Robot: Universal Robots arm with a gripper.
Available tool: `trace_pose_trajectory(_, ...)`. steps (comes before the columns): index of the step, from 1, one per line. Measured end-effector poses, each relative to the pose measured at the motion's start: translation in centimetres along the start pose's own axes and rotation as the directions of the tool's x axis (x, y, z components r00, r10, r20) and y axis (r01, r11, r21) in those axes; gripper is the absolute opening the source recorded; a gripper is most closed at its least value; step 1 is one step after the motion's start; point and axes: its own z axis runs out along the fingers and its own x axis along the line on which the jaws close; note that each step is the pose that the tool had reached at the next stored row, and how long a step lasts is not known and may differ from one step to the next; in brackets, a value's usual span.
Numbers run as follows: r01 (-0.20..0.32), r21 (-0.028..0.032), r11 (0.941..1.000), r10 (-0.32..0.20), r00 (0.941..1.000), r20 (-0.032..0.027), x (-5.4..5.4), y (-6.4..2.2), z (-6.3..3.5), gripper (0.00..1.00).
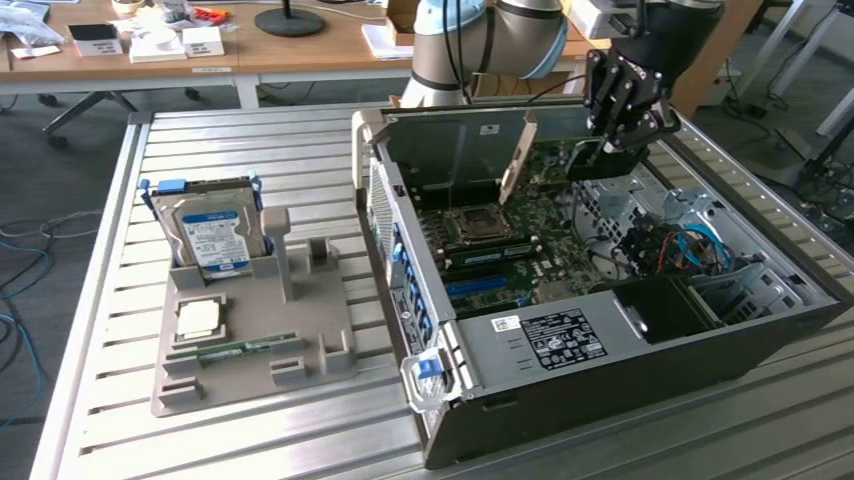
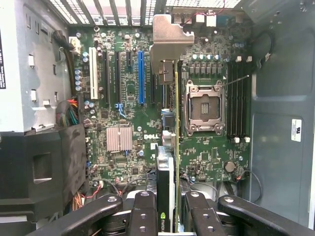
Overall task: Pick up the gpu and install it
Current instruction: 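Insert the gpu into the slot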
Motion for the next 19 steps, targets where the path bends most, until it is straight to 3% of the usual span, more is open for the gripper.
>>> trace_pose_trajectory(19,0.000,0.0000,1.0000,0.000,1.0000,-0.0004,0.6,0.26,2.70,0.27)
